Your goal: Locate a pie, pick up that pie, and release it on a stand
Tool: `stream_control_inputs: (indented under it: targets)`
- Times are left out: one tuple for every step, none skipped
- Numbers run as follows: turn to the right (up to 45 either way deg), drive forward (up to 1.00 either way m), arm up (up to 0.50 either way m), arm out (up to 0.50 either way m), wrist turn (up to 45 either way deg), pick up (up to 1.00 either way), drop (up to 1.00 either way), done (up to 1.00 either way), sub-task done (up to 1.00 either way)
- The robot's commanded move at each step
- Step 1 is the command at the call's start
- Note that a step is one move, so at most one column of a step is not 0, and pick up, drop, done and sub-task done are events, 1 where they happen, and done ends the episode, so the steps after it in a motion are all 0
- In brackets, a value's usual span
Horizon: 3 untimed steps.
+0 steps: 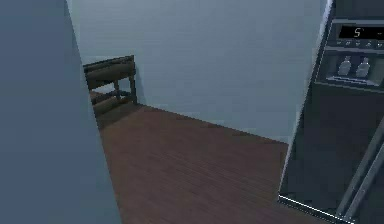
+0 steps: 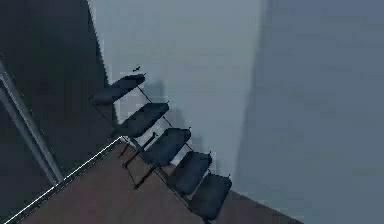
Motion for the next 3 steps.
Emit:
stream_control_inputs:
  targets:
    - [0.0, 0.80, 0.00, 0.00, 0.0, 0.00, 0.00, 0.00, 0.00]
    - [-30.0, 0.00, 0.00, 0.00, 0.0, 0.00, 0.00, 0.00, 0.00]
    - [0.0, 0.35, 0.00, 0.00, 0.0, 0.00, 0.00, 0.00, 0.00]
